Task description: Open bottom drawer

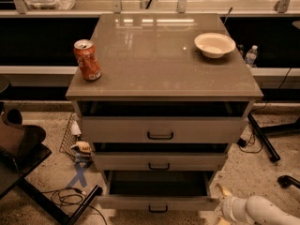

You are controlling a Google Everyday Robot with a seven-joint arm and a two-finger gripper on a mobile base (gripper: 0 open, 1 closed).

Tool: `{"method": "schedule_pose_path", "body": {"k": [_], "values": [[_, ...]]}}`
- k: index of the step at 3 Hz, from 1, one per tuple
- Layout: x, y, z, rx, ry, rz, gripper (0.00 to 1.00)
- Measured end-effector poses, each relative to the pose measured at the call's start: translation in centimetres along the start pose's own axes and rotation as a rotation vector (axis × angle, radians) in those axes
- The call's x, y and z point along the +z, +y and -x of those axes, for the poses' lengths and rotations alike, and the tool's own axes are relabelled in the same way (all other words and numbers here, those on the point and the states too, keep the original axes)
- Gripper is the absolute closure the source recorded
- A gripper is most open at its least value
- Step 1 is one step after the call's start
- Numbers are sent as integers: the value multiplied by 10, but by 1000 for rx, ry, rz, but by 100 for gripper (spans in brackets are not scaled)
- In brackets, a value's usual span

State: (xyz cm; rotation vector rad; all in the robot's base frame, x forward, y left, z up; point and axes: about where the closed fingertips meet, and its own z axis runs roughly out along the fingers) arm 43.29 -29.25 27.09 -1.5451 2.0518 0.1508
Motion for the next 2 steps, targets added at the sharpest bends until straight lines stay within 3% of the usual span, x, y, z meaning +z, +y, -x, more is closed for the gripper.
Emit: {"method": "schedule_pose_path", "body": {"k": [1,2], "values": [[3,1,0,-3,3,7,0],[23,6,3,-24,30,58,0]]}}
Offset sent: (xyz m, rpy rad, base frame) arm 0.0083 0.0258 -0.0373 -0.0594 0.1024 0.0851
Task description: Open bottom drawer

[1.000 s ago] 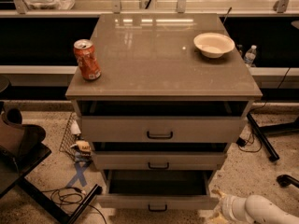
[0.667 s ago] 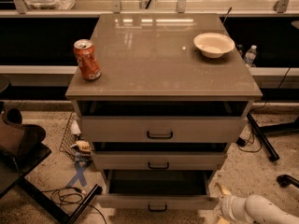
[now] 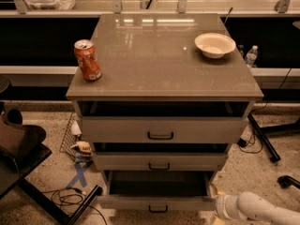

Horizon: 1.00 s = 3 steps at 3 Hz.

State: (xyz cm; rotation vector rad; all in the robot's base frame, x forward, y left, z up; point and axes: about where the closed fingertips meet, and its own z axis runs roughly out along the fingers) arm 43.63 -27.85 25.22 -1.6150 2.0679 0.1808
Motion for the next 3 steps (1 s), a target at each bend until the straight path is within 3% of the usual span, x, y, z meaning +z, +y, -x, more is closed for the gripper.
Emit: {"method": "schedule_pose_path", "body": {"k": [2,3], "values": [[61,11,8,-75,86,131,0],[61,12,8,-75,86,131,0]]}}
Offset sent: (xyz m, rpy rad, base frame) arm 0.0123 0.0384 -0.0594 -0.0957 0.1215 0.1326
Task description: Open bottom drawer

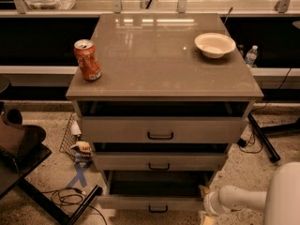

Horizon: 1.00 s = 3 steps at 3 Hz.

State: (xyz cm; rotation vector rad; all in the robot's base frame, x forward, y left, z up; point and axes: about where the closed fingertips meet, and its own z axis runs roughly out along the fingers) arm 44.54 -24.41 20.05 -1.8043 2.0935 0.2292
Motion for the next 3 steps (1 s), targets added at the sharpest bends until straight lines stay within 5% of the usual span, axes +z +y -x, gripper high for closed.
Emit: {"method": "schedule_pose_path", "body": {"k": [2,3], "values": [[28,26,-4,7,18,78,39],[26,28,-3,11,22,84,70]]}}
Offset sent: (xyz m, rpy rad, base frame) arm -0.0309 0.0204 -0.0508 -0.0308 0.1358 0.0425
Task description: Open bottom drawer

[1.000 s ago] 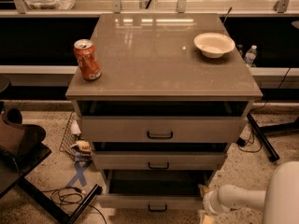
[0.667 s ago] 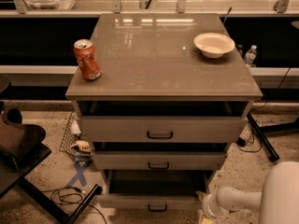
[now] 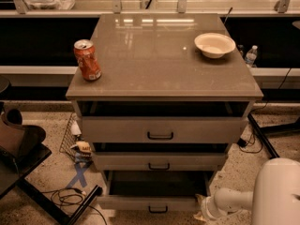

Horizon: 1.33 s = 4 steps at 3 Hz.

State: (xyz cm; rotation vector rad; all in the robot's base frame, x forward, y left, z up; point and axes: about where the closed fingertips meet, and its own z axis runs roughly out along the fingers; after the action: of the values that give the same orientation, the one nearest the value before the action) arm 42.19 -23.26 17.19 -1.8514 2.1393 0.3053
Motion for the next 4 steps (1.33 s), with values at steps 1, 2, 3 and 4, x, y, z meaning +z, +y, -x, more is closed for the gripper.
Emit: {"method": "schedule_pose_path", "body": {"k": [1,2,3,4], "values": [[-2,0,1,0,0,0,93],[-4,0,2,0,0,0,100],[-10,0,4,0,0,0,100],[-13,-1,5,0,0,0,100]]}}
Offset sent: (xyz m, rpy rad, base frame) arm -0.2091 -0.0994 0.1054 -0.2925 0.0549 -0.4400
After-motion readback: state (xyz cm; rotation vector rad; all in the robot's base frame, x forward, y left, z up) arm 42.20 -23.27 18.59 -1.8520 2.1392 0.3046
